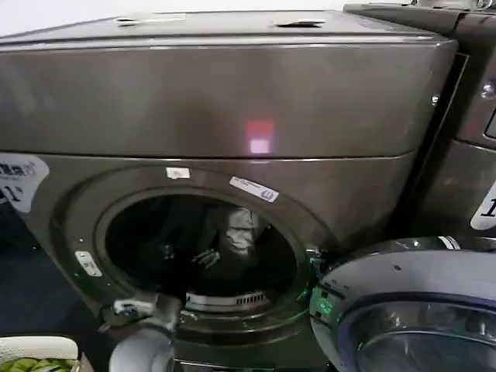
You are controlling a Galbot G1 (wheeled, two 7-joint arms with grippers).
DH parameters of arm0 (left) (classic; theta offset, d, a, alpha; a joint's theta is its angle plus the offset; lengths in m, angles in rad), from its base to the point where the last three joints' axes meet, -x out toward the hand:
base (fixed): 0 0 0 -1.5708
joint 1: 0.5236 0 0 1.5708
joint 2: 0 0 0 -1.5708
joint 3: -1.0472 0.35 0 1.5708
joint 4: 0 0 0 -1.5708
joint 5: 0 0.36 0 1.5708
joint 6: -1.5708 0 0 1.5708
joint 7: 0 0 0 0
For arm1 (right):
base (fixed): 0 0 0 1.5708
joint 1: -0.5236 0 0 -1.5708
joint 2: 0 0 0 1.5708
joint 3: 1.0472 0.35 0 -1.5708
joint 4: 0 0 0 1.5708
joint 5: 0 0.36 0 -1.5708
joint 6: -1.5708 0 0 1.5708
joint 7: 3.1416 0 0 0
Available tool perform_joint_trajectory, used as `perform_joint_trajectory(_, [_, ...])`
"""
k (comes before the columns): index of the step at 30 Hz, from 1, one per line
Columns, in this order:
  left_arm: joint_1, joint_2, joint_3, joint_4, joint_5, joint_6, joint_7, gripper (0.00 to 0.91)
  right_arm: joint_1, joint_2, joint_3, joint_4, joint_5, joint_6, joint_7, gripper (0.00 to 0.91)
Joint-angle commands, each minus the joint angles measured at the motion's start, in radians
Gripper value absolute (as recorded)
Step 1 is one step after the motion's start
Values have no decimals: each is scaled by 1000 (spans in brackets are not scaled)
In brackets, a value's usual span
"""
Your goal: Grasp the clothes from the dryer.
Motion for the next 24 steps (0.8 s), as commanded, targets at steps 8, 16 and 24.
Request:
perform_joint_trajectory(8, [-414,-64,6,573,34,-52,15,907,-6,-1,6,-7,2,2,-6,907])
perform_joint_trajectory(16, [-561,-111,5,874,113,-95,72,907,6,-11,-4,-5,2,0,-4,907])
perform_joint_trajectory(24, [-685,-78,106,1078,275,-70,429,907,-8,-11,10,-9,7,1,-9,907])
